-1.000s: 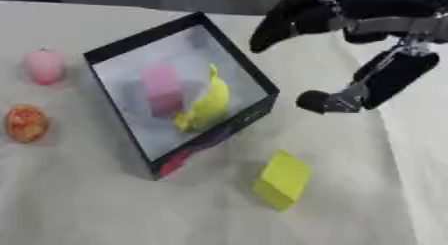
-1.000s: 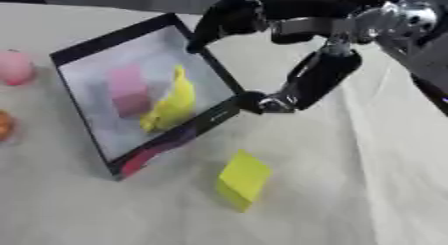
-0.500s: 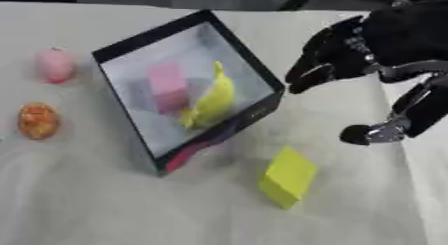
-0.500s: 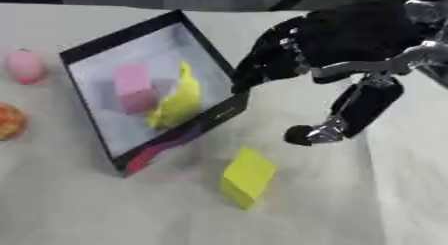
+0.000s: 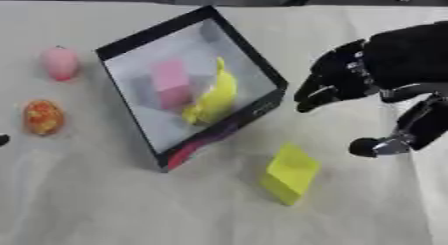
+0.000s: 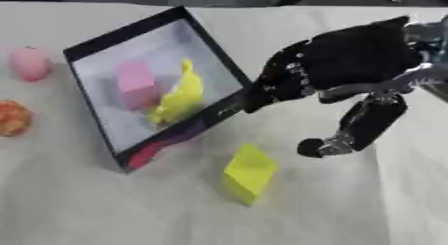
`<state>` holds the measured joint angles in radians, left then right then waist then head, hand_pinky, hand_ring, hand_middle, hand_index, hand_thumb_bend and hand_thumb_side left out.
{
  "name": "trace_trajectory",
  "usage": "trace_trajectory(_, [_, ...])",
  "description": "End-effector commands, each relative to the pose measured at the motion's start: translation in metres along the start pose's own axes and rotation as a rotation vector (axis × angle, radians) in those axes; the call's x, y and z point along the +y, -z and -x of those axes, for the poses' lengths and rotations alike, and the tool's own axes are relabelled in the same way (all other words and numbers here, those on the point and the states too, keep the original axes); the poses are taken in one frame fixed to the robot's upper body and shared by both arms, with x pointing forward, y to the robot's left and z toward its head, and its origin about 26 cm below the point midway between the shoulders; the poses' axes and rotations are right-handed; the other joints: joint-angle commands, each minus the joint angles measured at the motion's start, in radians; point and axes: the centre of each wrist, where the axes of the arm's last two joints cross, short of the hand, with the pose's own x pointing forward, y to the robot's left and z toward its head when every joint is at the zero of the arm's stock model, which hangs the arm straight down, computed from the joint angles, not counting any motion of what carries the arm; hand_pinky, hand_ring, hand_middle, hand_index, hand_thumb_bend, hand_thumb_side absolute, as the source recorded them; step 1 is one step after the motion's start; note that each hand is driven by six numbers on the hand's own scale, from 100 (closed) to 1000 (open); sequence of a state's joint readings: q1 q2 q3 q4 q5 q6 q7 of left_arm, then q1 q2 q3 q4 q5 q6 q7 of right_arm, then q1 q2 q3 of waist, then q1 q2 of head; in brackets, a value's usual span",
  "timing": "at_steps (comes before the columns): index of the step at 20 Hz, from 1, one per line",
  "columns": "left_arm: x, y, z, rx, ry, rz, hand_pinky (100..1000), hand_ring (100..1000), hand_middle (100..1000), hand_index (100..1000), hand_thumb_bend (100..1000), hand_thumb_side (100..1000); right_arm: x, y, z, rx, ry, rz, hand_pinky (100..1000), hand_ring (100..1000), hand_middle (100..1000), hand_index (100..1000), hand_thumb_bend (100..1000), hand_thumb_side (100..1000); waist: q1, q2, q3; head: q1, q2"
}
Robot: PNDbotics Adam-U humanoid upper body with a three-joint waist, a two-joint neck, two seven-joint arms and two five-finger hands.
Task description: Pick up objects on the table and place them in the box.
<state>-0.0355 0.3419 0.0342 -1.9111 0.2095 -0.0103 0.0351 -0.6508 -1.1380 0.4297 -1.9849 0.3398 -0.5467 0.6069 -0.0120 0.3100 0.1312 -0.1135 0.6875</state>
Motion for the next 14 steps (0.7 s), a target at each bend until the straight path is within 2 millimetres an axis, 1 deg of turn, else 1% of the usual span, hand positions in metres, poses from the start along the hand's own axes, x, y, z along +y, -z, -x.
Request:
trace_trajectory(1, [0.002, 0.001, -0.005, -0.017, 0.013, 0.001, 864, 925, 966, 957, 275, 1000, -0.005, 0.0, -0.003, 0.006, -0.015, -0.036, 886, 834, 812, 942, 255, 340, 0.015, -0.024, 0.0, 0.002, 0.008])
trace_trajectory(4, [0.002, 0.0, -0.004, -0.011, 0.011, 0.001, 864, 925, 967, 957, 274, 1000, -0.002, 0.01, -0.005, 0.006, 0.023, -0.046, 873, 796, 768, 958, 251, 297, 0.015, -0.024, -0.005, 0.003, 0.011])
trace_trajectory(7, [0.001, 0.0, -0.003, -0.007, 0.01, 0.002, 864, 925, 967, 956, 274, 1000, -0.002, 0.018, -0.007, 0.006, 0.048, -0.054, 875, 797, 773, 958, 262, 269, 0.015, -0.025, -0.01, 0.008, 0.015])
trace_trajectory(8, [0.001, 0.0, -0.003, -0.006, 0.01, 0.003, 864, 925, 967, 956, 274, 1000, -0.002, 0.02, -0.007, 0.006, 0.049, -0.057, 875, 797, 773, 958, 262, 269, 0.015, -0.025, -0.011, 0.011, 0.017])
trace_trajectory(10, [0.0, 0.0, -0.003, -0.006, 0.009, 0.005, 864, 925, 967, 956, 275, 1000, -0.003, 0.023, -0.008, 0.003, 0.049, -0.066, 880, 806, 787, 956, 281, 297, 0.013, -0.025, -0.011, 0.019, 0.018])
trace_trajectory(14, [0.0, 0.001, -0.005, -0.015, 0.009, 0.001, 864, 925, 967, 956, 275, 1000, -0.001, 0.029, -0.01, 0.005, 0.056, -0.08, 887, 818, 797, 957, 268, 315, 0.01, -0.022, -0.011, 0.024, 0.019])
